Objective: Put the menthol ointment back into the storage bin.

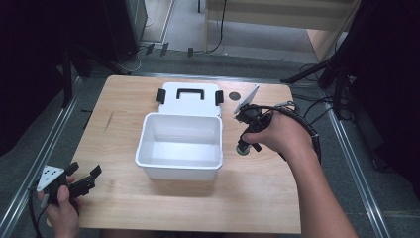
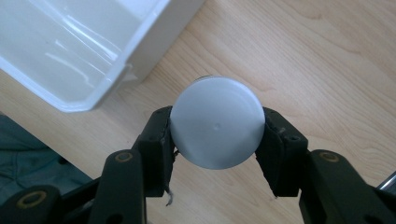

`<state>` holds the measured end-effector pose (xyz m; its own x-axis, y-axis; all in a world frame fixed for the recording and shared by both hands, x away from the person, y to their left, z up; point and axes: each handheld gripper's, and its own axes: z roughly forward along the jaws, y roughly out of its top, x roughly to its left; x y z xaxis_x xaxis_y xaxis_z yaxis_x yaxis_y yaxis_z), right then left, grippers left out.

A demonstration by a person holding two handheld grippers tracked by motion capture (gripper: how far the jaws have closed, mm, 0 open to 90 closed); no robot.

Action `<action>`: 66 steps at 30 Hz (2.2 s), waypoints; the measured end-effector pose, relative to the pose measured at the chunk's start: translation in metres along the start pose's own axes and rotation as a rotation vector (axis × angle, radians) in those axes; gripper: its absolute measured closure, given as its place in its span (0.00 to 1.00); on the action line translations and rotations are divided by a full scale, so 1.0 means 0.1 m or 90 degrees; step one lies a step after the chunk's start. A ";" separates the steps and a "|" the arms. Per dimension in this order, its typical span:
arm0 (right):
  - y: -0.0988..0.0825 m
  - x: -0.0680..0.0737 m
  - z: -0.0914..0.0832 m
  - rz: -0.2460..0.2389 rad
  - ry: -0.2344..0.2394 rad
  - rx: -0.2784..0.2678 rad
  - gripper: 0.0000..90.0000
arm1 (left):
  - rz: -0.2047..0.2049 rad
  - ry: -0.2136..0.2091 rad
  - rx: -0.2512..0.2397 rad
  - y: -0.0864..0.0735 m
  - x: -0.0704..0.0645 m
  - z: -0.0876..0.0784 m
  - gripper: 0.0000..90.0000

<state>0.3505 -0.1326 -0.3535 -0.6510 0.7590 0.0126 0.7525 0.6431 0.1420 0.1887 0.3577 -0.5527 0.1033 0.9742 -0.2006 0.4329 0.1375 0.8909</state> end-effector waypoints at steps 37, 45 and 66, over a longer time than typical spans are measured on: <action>0.53 0.55 -0.25 -0.066 0.004 -0.020 0.57 | -0.004 -0.003 -0.003 0.00 0.01 0.00 0.16; 0.63 0.72 -0.25 -0.092 0.008 -0.022 0.57 | -0.005 -0.003 -0.003 0.00 0.01 0.00 0.16; 0.74 0.81 0.34 -0.114 0.027 0.021 0.57 | -0.006 -0.003 -0.004 0.00 0.01 0.00 0.16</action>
<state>0.3570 -0.0197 -0.3753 -0.7782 0.6272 0.0314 0.6263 0.7714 0.1130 0.1892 0.3588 -0.5528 0.1027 0.9721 -0.2109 0.4276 0.1483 0.8917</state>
